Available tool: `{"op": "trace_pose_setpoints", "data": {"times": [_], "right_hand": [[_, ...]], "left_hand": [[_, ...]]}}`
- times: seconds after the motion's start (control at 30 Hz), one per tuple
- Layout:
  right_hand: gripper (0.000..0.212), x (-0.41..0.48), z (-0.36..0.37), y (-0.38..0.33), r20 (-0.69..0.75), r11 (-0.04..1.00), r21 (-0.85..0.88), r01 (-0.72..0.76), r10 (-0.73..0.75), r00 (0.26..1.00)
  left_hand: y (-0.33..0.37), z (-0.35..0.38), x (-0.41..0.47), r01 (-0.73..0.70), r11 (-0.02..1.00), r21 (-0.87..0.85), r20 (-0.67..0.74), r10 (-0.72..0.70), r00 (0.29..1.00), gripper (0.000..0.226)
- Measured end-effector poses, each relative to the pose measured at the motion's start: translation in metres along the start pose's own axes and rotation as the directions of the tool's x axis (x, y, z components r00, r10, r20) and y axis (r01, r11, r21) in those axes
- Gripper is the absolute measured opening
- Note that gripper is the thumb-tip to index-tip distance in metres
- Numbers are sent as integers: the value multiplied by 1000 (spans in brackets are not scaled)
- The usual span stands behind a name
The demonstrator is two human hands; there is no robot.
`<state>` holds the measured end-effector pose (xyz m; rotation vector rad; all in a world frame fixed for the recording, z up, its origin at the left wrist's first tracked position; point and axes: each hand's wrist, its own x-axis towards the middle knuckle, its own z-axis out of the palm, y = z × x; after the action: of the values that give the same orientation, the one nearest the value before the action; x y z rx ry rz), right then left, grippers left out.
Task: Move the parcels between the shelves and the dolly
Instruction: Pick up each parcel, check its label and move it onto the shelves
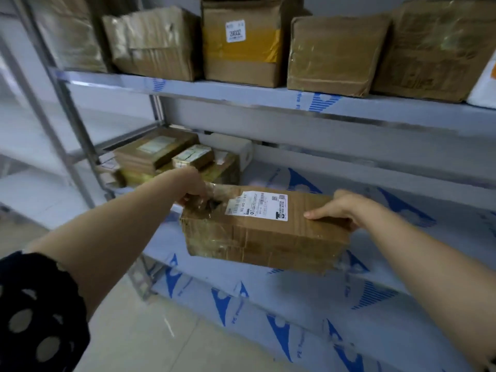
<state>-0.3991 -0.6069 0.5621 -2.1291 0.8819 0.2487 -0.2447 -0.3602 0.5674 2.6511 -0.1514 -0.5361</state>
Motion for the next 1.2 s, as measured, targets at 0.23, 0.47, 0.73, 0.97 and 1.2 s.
{"op": "trace_pose_setpoints", "data": {"times": [0.23,0.47,0.73,0.97,1.2], "right_hand": [[89,-44,112,-86,215,966,-174,193,-154,964],[97,-84,287,-196,426,863,-312,397,-246,871],[69,-141,518,-297,577,812,-287,508,-277,769],[58,-163,647,-364,648,734,-321,598,-290,704],[109,-129,758,-426,641,756,-298,583,-294,709]], "left_hand": [[-157,-45,-82,261,960,-106,-98,-271,958,34],[-355,-82,-135,521,797,-305,-133,-578,805,22],[-589,-112,-180,673,602,-429,-189,-788,585,32],[-720,-126,-181,694,539,-477,-207,-836,508,18],[-819,-139,-127,723,396,-567,-101,-904,416,29]]}}
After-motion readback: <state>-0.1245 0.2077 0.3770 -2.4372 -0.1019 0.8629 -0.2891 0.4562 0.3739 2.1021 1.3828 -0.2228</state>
